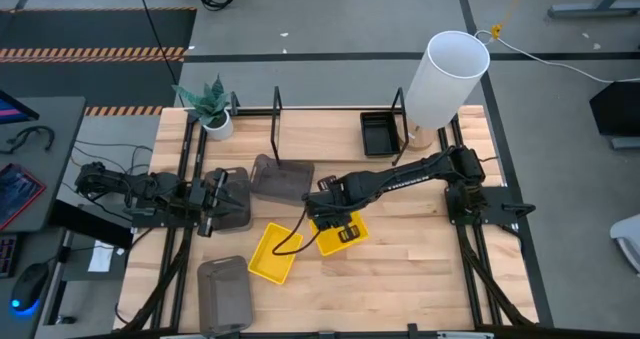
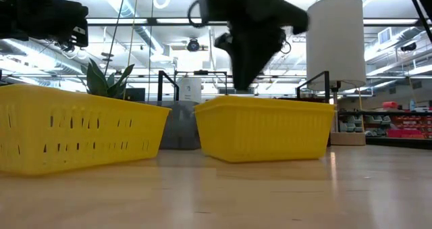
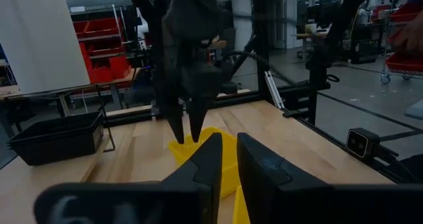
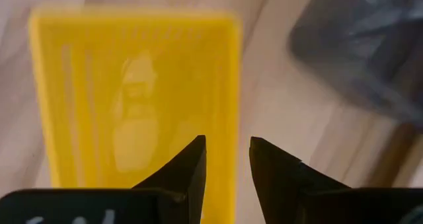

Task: Stack baskets on shelf by color
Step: Stack the left yellow bin on the right yellow bin

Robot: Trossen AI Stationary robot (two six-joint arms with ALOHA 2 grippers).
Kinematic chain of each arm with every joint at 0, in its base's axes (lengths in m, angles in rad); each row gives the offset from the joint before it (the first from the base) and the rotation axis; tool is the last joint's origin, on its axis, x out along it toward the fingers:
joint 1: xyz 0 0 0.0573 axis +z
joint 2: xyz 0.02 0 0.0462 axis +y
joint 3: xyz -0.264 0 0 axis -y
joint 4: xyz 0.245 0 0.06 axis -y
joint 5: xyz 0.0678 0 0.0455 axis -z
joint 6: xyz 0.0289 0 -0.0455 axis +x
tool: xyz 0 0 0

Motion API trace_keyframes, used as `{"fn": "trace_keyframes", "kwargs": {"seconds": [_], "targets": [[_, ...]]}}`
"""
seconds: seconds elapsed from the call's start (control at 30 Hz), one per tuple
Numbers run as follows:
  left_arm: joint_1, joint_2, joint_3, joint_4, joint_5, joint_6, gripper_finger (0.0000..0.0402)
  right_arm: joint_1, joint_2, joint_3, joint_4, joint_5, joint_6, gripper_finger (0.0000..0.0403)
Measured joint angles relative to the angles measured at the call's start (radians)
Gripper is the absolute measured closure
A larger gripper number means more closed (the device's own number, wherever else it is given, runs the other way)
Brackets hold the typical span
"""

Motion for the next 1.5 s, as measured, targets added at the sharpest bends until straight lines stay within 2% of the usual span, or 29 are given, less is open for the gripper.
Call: {"fn": "trace_keyframes", "kwargs": {"seconds": [0.1, 0.3, 0.4, 0.6, 0.73, 0.87, 0.97, 1.1, 1.37, 1.5], "targets": [[0.0, 0.0, 0.0, 0.0, 0.0, 0.0, 0.0348, 0.025, 0.0, 0.007, 0.109, 0.037, 0.033, 0.0283], [0.0, 0.0, 0.0, 0.0, 0.0, 0.0, 0.0341, 0.086, 0.0, 0.007, 0.295, 0.036, 0.035, 0.0283], [0.0, 0.0, 0.0, 0.0, 0.0, 0.0, 0.034, 0.105, 0.0, 0.007, 0.443, 0.031, 0.06, 0.0283], [0.0, 0.0, 0.0, 0.0, 0.0, 0.0, 0.0348, 0.12, 0.0, 0.007, 0.74, -0.05, 0.064, 0.0283], [0.0, 0.0, 0.0, 0.0, 0.0, 0.0, 0.0346, 0.119, 0.006, 0.007, 0.789, -0.066, 0.067, 0.0283], [0.0, 0.0, 0.0, 0.0, 0.0, 0.0, 0.034, 0.118, 0.061, 0.008, 0.882, -0.087, 0.147, 0.0284], [0.0, 0.0, 0.0, 0.002, 0.0, 0.0, 0.0338, 0.122, 0.109, 0.011, 0.89, -0.125, 0.162, 0.0284], [0.0, 0.0, 0.0, 0.001, 0.0, 0.0, 0.0338, 0.123, 0.151, 0.055, 0.811, -0.127, 0.171, 0.0284], [0.0, 0.0, 0.0, 0.001, 0.0, 0.0, 0.0343, 0.125, 0.164, 0.127, 0.655, -0.088, 0.175, 0.0284], [0.0, 0.0, 0.0, 0.0, 0.0, 0.0, 0.0346, 0.13, 0.163, 0.11, 0.633, -0.064, 0.13, 0.0284]]}}
